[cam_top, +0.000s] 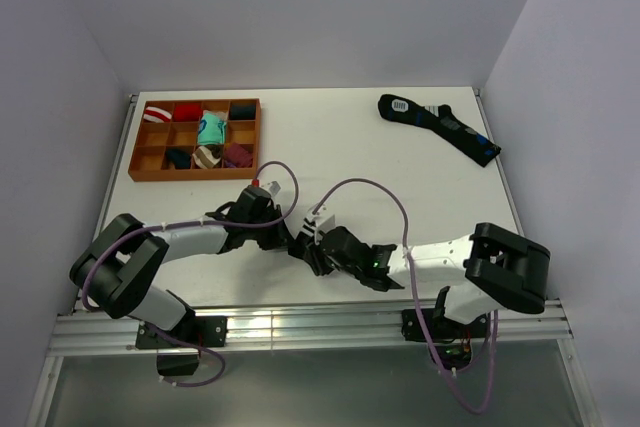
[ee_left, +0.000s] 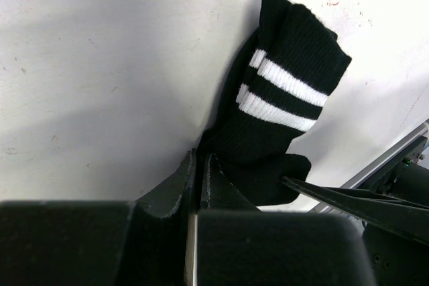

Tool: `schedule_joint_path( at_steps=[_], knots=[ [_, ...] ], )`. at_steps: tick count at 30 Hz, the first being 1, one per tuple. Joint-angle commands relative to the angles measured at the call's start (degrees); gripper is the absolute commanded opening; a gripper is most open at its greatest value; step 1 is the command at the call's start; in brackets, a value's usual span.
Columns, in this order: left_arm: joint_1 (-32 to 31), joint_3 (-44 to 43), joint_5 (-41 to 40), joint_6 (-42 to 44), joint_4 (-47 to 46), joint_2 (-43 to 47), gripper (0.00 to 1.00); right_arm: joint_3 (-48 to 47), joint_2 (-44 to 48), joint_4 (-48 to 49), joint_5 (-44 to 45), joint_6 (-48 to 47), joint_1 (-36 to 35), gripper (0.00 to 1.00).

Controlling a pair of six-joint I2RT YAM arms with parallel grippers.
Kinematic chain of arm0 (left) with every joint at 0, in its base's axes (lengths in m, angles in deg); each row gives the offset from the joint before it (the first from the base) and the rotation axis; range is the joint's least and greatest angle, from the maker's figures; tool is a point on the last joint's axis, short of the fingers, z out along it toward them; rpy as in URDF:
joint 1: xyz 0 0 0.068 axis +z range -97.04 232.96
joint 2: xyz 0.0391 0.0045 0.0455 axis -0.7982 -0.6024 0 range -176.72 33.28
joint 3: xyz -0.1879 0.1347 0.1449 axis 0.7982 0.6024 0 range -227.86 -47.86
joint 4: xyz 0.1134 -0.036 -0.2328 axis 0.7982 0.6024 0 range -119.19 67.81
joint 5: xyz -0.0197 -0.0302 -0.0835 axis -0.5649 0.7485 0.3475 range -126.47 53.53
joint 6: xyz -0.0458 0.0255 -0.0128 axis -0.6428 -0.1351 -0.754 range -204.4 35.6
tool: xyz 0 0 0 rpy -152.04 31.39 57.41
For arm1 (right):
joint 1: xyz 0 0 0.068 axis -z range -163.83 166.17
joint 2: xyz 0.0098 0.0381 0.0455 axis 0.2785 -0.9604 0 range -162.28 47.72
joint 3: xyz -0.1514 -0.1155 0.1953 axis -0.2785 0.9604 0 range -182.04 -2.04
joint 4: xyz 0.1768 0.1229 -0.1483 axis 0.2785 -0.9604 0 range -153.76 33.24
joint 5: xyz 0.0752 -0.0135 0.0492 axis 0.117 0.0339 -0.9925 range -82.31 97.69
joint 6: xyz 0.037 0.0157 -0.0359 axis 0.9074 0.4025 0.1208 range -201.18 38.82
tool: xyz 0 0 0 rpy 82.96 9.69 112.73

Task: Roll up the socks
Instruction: Roll the sock at the center of the board.

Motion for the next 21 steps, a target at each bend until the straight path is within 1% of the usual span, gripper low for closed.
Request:
schedule_joint_path(
  at_steps=[1, 3, 8, 15, 21],
  knots=[
    [-0.1, 0.7, -4.0, 1.5, 6.6, -2.6, 0.00, 1.6, -1.6, 2.1, 1.7, 1.9, -1.2, 0.42],
    [-0.1, 0.7, -3.9, 1.3, 6.5, -2.8, 0.00, 2.6, -2.2, 2.5, 2.4, 2.8, -1.8, 0.43],
    [-0.2, 0.6, -3.5, 0.8, 5.9, -3.4, 0.00, 4.6, -3.3, 4.7, 3.9, 4.8, -2.6, 0.47],
    [-0.1, 0.2, -3.2, 0.5, 6.0, -3.9, 0.00, 5.5, -4.4, 5.0, 8.4, 6.1, -3.9, 0.51],
    [-0.1, -0.1, -2.2, -0.1, 6.3, -3.4, 0.01, 6.2, -6.2, 7.1, 8.9, 6.5, -4.6, 0.51]
  ],
)
